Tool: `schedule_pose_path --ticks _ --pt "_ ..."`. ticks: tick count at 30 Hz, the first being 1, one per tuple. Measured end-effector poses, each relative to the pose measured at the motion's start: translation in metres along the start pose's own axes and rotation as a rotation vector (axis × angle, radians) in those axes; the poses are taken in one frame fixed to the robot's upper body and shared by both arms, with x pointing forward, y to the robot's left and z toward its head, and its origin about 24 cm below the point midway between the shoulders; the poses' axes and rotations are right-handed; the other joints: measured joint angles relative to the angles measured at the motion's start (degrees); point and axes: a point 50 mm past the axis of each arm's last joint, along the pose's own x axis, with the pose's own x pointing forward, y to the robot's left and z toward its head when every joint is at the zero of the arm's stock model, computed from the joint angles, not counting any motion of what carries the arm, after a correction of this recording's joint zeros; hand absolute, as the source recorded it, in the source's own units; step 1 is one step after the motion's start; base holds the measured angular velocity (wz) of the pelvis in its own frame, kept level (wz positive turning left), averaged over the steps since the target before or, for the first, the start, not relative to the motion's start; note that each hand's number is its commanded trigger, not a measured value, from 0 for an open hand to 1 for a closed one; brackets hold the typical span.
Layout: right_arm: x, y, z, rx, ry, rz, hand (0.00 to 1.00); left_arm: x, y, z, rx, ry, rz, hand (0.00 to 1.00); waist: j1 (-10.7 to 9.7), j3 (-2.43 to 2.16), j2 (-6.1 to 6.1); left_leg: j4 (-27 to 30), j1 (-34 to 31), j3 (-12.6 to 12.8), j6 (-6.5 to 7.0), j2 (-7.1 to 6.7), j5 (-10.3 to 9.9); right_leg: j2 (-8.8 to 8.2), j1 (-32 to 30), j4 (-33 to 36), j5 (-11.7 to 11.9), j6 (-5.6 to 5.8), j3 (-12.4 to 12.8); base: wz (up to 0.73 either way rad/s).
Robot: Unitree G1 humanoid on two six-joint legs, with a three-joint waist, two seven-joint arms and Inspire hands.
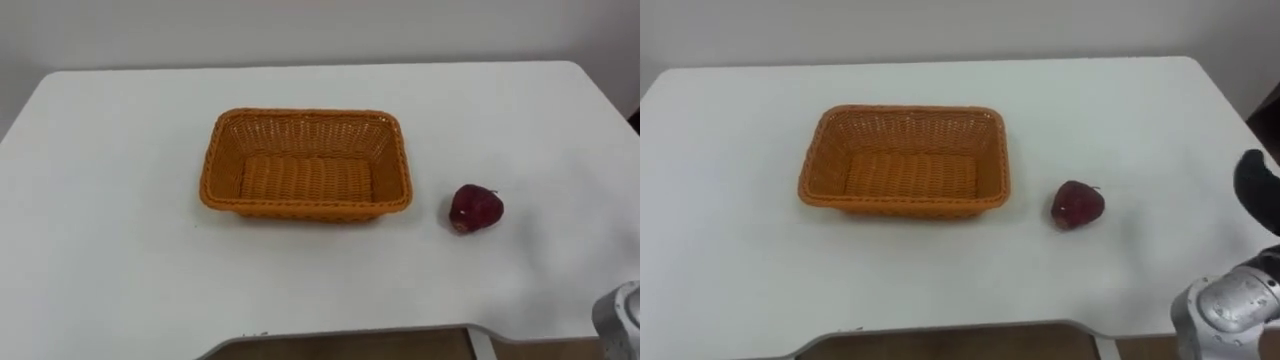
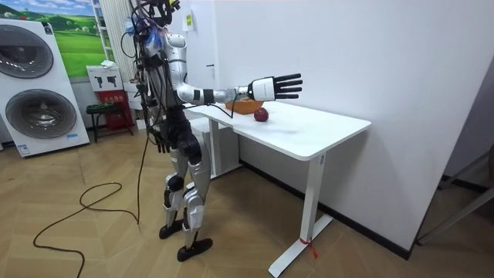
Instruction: Pick and place apple
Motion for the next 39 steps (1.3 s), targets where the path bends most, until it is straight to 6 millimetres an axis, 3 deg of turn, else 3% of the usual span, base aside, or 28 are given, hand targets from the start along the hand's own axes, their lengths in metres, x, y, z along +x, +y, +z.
schedule_pose_path --ticks 6,10,16,32,39 --pt "-0.016 0.022 -0.009 -0.025 0.029 0.222 0.0 0.0 -0.001 0.002 0.005 -0.014 -0.006 0.0 0.9 0.69 0.28 -0.02 -0.03 -0.13 -0.01 0.06 0.01 0.05 0.27 -0.07 0.08 -0.1 -0.01 -0.01" --pt "-0.028 0.03 -0.02 -0.088 0.049 0.372 0.0 0.0 -0.002 0.0 0.005 -0.009 -0.01 0.0 1.99 0.66 0.46 -0.01 -0.11 -0.13 -0.01 0.04 0.01 0.0 -0.07 -0.03 0.09 -0.09 0.01 0.0" --pt "-0.034 0.038 -0.021 -0.126 0.029 0.496 0.0 0.0 -0.002 0.0 0.004 -0.013 -0.025 0.0 2.32 0.54 0.36 0.03 -0.18 -0.15 -0.01 0.04 0.01 -0.01 0.23 -0.03 0.1 -0.08 -0.05 0.0" --pt "-0.052 0.049 -0.027 -0.143 0.054 0.688 0.0 0.0 -0.002 -0.001 0.006 -0.012 -0.024 0.0 2.32 0.33 0.6 0.3 0.47 -0.17 -0.01 0.12 0.01 -0.07 1.2 0.0 0.36 -0.13 -0.43 0.0" --pt "-0.055 0.044 -0.045 -0.195 0.122 0.735 0.0 0.0 -0.002 -0.001 0.008 -0.01 -0.03 0.0 2.22 0.29 0.6 0.32 0.88 -0.16 -0.03 0.13 -0.01 -0.05 1.86 -0.13 0.36 -0.13 -0.51 0.0"
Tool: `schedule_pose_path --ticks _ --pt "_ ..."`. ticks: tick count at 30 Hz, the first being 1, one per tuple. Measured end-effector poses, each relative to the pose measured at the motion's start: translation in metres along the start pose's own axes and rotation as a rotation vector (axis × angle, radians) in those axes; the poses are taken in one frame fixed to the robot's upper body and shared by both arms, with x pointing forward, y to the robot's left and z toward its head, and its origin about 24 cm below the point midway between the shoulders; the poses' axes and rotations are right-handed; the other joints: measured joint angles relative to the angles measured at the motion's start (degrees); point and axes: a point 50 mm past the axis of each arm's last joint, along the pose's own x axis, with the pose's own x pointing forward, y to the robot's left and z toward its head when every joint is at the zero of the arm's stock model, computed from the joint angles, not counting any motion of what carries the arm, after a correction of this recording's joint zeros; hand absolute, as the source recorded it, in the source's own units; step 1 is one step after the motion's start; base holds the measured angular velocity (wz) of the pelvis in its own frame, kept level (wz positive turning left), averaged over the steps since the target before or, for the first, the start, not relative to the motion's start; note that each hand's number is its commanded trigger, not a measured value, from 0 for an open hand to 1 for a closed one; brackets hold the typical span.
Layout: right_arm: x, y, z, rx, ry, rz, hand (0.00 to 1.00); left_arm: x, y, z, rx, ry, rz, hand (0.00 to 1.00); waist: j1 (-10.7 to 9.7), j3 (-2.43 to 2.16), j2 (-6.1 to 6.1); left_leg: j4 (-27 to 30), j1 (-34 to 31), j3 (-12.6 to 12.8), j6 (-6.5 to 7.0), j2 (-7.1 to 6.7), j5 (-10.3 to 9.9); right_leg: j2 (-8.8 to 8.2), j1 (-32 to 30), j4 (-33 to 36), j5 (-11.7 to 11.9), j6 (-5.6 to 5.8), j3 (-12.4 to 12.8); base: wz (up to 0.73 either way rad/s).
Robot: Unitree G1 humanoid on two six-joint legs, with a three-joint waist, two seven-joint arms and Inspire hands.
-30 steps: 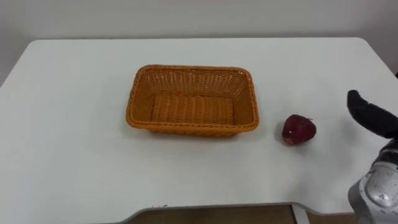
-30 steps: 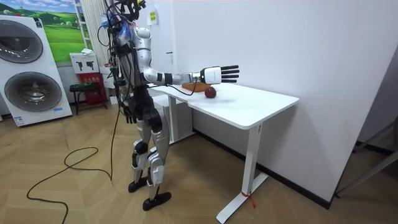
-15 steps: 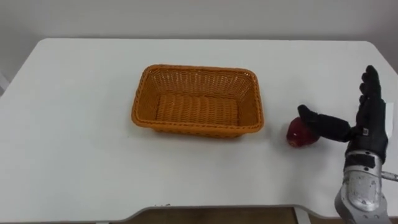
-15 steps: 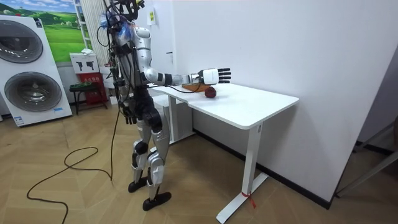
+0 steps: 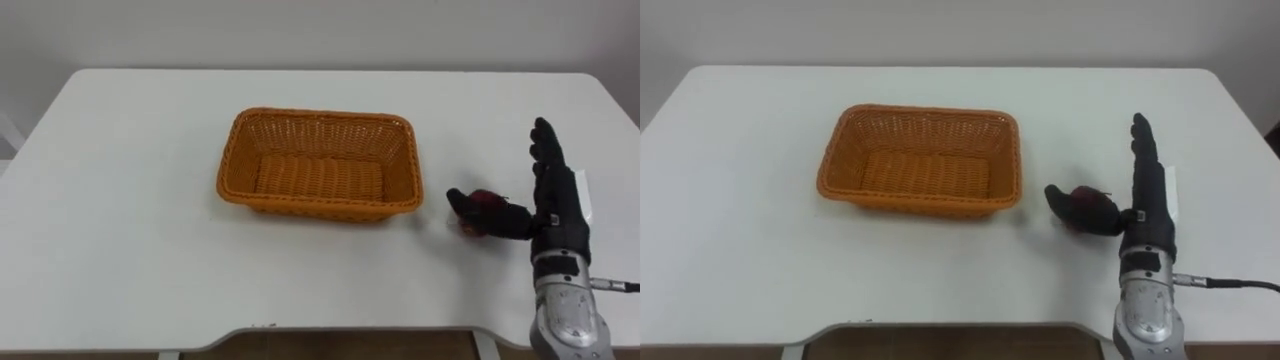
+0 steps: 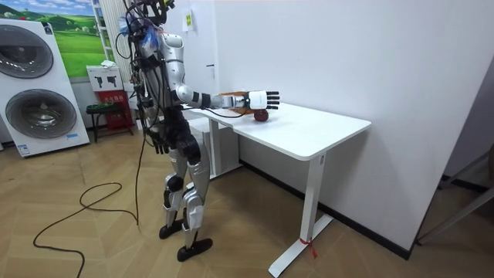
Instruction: Pick and place apple
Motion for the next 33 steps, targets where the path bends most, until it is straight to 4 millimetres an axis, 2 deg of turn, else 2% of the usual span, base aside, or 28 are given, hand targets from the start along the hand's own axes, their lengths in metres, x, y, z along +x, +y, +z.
schedule_pose_path --ticks 6,8,10,14,17,20,21,22,27,33 --pt "-0.002 0.0 -0.013 -0.019 0.059 0.024 0.0 0.0 0.001 0.001 0.002 0.0 -0.004 0.0 -0.12 0.0 -0.06 -0.09 0.0 -0.01 0.0 0.0 0.0 0.0 0.01 -0.27 0.0 0.0 0.02 0.0" --pt "-0.004 0.0 -0.023 -0.036 0.099 0.033 0.0 0.0 0.003 0.001 0.005 0.0 -0.007 0.0 -0.08 -0.11 -0.38 -0.09 0.06 -0.01 0.0 -0.01 0.0 0.0 0.09 -0.46 0.0 0.0 0.02 0.0" --pt "-0.007 -0.001 -0.033 -0.054 0.149 0.045 0.0 0.0 0.003 0.0 0.005 0.002 -0.01 0.0 -0.13 -0.03 -0.65 -0.15 -0.01 -0.02 0.0 -0.01 0.0 0.04 0.31 -0.89 0.15 0.07 0.05 0.0" --pt "-0.008 0.0 -0.037 -0.073 0.161 0.07 0.0 0.0 0.005 0.0 0.009 0.005 -0.015 0.0 -0.2 -0.18 -1.13 -0.03 0.09 -0.02 0.0 -0.01 0.0 0.01 0.66 -1.0 0.16 0.08 -0.05 0.0" --pt "-0.007 0.001 -0.04 -0.087 0.173 0.09 0.01 0.001 0.004 0.002 0.011 -0.002 -0.031 0.0 -0.21 -0.13 -1.56 0.28 0.09 -0.02 0.0 0.01 0.0 0.01 0.9 -0.99 0.21 0.07 -0.14 0.0" --pt "-0.006 -0.001 -0.042 -0.094 0.175 0.094 0.76 0.001 0.003 0.004 0.026 -0.006 -0.037 0.0 -0.29 -0.07 -1.42 0.31 0.02 -0.56 0.0 0.0 -0.01 -0.03 1.0 -0.95 0.34 0.06 -0.68 0.09" --pt "-0.005 -0.002 -0.043 -0.097 0.176 0.091 0.85 0.001 0.003 0.004 0.026 -0.01 -0.036 0.0 -0.31 -0.06 -1.4 0.33 -0.05 -1.07 -0.01 0.0 -0.02 -0.05 1.06 -0.91 0.37 0.04 -1.03 0.14" --pt "-0.004 -0.004 -0.044 -0.101 0.176 0.083 1.0 0.001 0.003 0.005 0.027 -0.013 -0.036 0.0 -0.33 -0.06 -1.37 0.34 -0.1 -1.38 -0.02 0.0 -0.03 -0.05 1.08 -0.87 0.38 0.01 -1.26 0.11" --pt "0.003 -0.02 -0.044 -0.136 0.177 0.035 1.0 0.001 0.004 0.007 0.045 -0.021 -0.033 0.0 -0.3 -0.11 -1.12 0.54 -0.13 -1.58 -0.04 0.02 -0.04 -0.02 1.27 -0.87 0.41 -0.04 -1.22 0.01" --pt "0.01 -0.027 -0.045 -0.146 0.185 -0.003 1.0 0.001 0.004 0.008 0.045 -0.023 -0.033 0.0 -0.26 -0.09 -1.21 0.58 -0.11 -1.61 -0.04 0.0 -0.04 0.01 1.03 -1.13 0.41 -0.04 -1.04 0.0"
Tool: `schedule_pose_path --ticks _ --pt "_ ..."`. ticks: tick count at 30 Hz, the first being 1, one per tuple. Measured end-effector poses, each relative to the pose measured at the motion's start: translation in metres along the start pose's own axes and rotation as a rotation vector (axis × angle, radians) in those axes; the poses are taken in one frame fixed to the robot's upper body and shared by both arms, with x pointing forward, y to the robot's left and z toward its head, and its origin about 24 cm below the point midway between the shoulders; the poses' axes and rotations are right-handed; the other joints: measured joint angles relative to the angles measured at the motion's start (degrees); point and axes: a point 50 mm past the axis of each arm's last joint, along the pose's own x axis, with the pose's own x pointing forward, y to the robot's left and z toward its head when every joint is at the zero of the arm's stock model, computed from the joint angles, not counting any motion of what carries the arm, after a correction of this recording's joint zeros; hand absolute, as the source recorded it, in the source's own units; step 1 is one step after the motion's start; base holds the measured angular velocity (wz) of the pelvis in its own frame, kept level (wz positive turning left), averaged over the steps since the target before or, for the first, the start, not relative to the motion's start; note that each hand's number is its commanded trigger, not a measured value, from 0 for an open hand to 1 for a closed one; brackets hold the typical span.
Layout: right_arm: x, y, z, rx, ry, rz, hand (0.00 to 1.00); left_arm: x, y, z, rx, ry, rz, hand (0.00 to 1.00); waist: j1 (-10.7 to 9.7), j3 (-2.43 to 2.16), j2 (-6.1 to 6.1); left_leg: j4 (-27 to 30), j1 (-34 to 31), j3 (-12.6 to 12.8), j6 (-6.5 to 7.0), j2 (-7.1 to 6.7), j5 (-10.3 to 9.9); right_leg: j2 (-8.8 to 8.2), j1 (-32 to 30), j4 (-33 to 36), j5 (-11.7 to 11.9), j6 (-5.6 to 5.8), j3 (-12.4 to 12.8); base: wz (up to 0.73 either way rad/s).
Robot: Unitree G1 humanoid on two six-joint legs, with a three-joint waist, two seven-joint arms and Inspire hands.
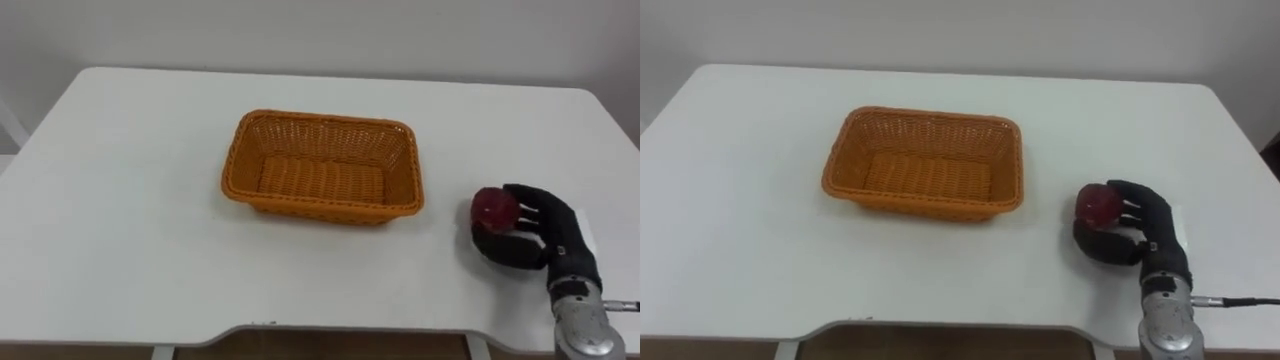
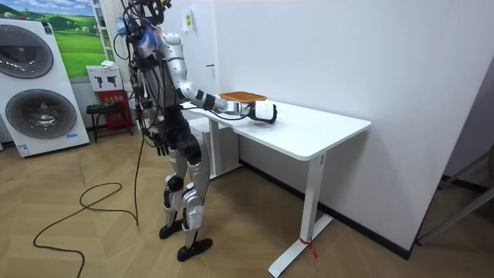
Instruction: Pick and place apple
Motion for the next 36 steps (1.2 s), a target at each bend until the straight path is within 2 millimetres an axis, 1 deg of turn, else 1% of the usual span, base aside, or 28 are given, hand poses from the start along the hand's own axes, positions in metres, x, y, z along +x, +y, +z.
schedule_pose_path --ticks 7,12,20,21,23,26,27,28,31,36 --pt "-0.001 0.0 -0.006 0.003 0.023 0.002 1.0 0.001 0.0 0.004 0.0 -0.009 -0.001 0.0 0.1 0.07 -0.33 -0.12 1.04 0.0 0.0 -0.02 0.0 -0.01 1.31 -0.74 0.0 0.0 -0.22 0.0" --pt "-0.001 0.001 -0.005 0.003 0.024 0.003 1.0 0.002 0.0 0.008 -0.002 -0.017 -0.016 0.0 0.21 0.07 -0.31 -0.34 1.04 0.01 -0.05 0.01 -0.03 0.06 1.16 -0.74 0.0 0.0 0.05 0.0" --pt "0.0 0.002 0.004 -0.003 0.008 -0.008 1.0 0.002 -0.002 0.003 0.015 0.013 -0.038 0.0 0.32 0.0 -0.01 -0.31 0.93 0.06 -0.05 0.0 -0.03 0.08 0.9 -0.64 0.04 0.0 0.1 0.0" --pt "0.001 0.002 0.007 -0.007 -0.004 -0.009 1.0 0.002 -0.002 0.003 0.015 0.012 -0.038 0.0 0.32 -0.01 0.01 -0.32 0.89 0.08 -0.05 -0.01 -0.03 0.08 0.86 -0.64 0.03 0.01 0.1 0.0" --pt "0.001 0.002 0.013 -0.015 -0.034 -0.016 1.0 0.001 -0.002 0.001 0.015 0.018 -0.039 0.0 0.35 0.15 0.28 -0.39 0.87 0.27 -0.05 -0.02 -0.03 0.07 0.81 -0.66 0.03 0.01 0.06 0.0" --pt "0.002 0.002 0.032 -0.018 -0.116 -0.029 1.0 0.001 -0.001 0.001 0.01 0.018 -0.036 0.0 0.29 0.12 0.72 -0.48 0.8 0.31 -0.04 -0.01 -0.01 0.07 0.73 -0.58 0.03 0.01 0.02 0.0" --pt "0.0 0.001 0.042 -0.02 -0.163 -0.036 1.0 0.001 -0.001 0.0 0.004 0.019 -0.034 0.0 0.31 0.06 0.85 -0.49 0.85 0.31 -0.05 0.0 0.0 0.07 0.74 -0.64 0.03 0.01 -0.04 0.0" --pt "-0.002 0.001 0.052 -0.025 -0.207 -0.041 1.0 0.001 -0.001 0.0 0.0 0.02 -0.032 0.0 0.31 0.05 0.86 -0.49 0.98 0.29 -0.04 0.01 0.0 0.07 0.82 -0.72 0.03 0.01 -0.15 0.0" --pt "-0.005 0.001 0.07 -0.015 -0.289 -0.047 1.0 0.001 -0.001 0.0 0.0 0.019 -0.027 0.0 0.44 -0.02 0.68 -0.76 1.25 0.28 -0.05 0.02 0.0 0.09 1.01 -0.76 0.03 0.01 -0.19 0.0" --pt "-0.01 0.003 0.09 -0.011 -0.382 -0.053 1.0 0.001 -0.001 -0.003 0.004 0.033 -0.006 0.0 0.69 0.05 0.68 -0.8 1.03 0.27 -0.04 -0.02 0.0 0.02 1.06 -0.6 0.05 0.02 -0.09 0.0"
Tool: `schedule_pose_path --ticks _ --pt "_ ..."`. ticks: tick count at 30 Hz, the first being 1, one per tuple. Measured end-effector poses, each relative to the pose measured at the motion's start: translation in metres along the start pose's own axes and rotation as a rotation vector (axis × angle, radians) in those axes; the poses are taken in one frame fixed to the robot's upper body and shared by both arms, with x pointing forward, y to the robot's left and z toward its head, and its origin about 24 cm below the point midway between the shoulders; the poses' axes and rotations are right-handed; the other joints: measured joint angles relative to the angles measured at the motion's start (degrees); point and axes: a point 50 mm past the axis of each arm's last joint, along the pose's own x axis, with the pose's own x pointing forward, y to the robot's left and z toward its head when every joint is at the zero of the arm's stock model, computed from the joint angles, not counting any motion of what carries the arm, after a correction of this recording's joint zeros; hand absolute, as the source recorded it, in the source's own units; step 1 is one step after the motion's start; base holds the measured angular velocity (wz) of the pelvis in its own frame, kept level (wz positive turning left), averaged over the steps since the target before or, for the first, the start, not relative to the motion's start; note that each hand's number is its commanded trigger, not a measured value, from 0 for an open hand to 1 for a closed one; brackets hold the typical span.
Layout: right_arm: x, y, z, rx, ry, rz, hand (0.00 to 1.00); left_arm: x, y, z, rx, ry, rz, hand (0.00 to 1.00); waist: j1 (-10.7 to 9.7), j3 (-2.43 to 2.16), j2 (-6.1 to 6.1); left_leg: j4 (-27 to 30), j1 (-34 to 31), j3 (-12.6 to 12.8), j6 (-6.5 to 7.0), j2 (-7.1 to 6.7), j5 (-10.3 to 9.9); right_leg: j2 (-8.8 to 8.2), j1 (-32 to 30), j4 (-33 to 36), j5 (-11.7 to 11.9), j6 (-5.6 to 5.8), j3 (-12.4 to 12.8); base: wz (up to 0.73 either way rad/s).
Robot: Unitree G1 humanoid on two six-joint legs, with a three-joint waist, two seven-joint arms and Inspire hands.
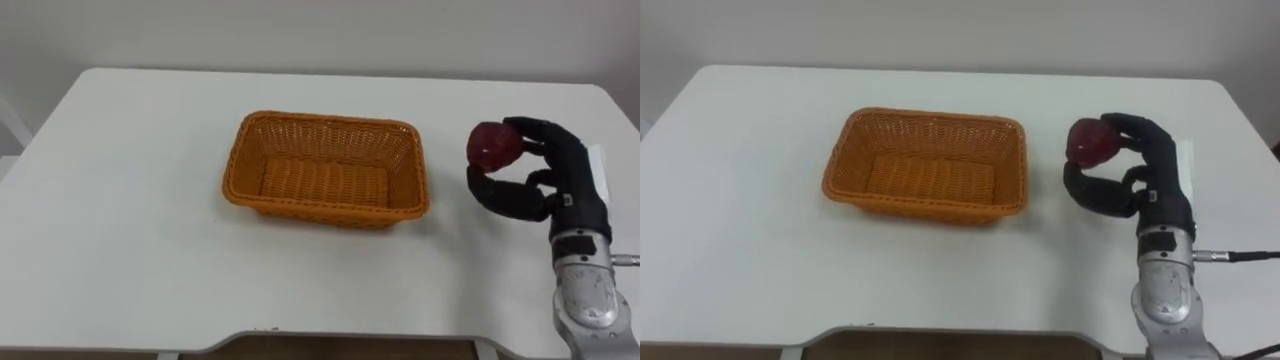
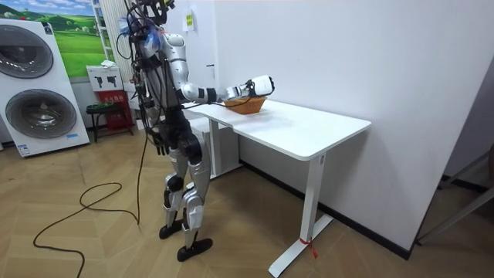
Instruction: Pick and place apple
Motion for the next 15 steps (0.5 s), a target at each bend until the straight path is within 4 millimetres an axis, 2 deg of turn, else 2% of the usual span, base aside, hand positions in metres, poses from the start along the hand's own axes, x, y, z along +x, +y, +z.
schedule_pose_path --ticks 5,12,15 --pt "0.0 0.009 0.019 0.017 -0.079 0.042 1.0 0.0 -0.004 0.001 0.03 0.002 -0.01 0.0 0.37 0.0 0.04 0.11 -0.54 0.05 0.0 0.03 0.0 0.02 -0.43 0.09 0.0 0.0 -0.14 0.0" --pt "-0.005 0.021 0.057 0.07 -0.235 0.137 1.0 0.002 -0.005 0.009 0.042 -0.017 -0.026 0.0 2.25 0.16 0.24 0.24 -1.04 -0.07 0.0 0.05 -0.01 0.08 -0.73 0.08 0.01 -0.01 -0.15 0.01" --pt "-0.007 0.03 0.061 0.073 -0.25 0.189 1.0 0.002 -0.006 0.014 0.055 -0.03 -0.031 0.0 2.92 0.19 0.28 0.03 -1.3 -0.01 -0.01 0.05 0.0 0.1 -1.11 0.11 0.01 -0.01 -0.09 0.0"
